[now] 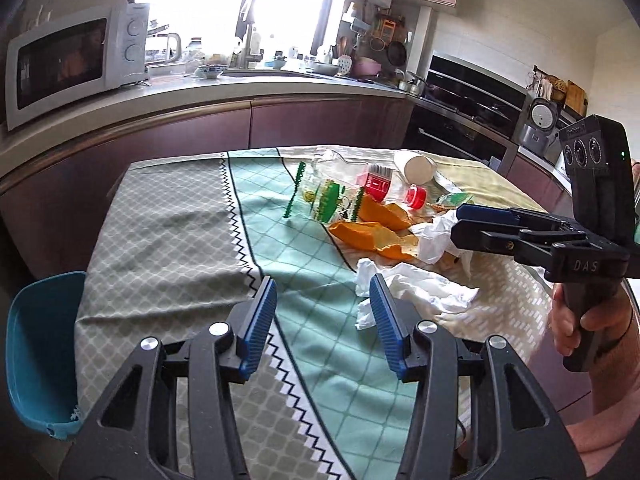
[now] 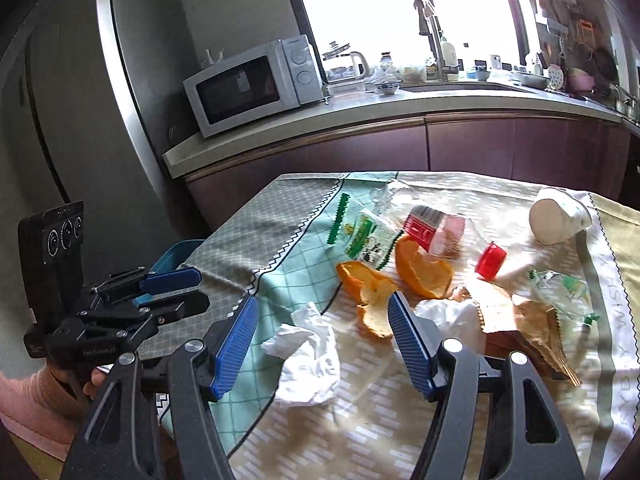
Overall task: Collect trash
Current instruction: 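Move the right gripper back to the table over the white tissues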
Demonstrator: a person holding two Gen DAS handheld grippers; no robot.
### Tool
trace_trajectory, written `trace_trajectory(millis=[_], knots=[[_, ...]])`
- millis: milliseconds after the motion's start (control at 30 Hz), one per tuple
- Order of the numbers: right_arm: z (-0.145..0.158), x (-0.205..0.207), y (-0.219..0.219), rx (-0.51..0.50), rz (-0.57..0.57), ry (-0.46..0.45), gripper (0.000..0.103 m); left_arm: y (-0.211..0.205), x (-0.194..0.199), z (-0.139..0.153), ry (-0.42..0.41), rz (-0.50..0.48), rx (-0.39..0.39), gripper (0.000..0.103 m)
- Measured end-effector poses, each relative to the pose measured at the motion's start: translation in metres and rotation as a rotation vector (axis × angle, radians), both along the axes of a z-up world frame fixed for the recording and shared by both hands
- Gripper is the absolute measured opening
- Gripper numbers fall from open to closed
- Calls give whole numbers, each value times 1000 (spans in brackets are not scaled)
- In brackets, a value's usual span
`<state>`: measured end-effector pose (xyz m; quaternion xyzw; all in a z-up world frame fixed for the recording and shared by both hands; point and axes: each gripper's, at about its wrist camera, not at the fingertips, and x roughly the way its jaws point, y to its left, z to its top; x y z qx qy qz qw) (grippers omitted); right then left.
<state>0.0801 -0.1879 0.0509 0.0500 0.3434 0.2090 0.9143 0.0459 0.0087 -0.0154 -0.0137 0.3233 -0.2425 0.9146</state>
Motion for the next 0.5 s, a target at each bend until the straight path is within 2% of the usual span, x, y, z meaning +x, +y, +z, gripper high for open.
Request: trace_trajectory(millis=[100,500], knots=[[-2,0,-12,6,-29,-2,65,-13,4,-4,12,-13,-3,48],[2,4,-58,38,-149,-20,65,-23,25,-6,31,-7,9,47]])
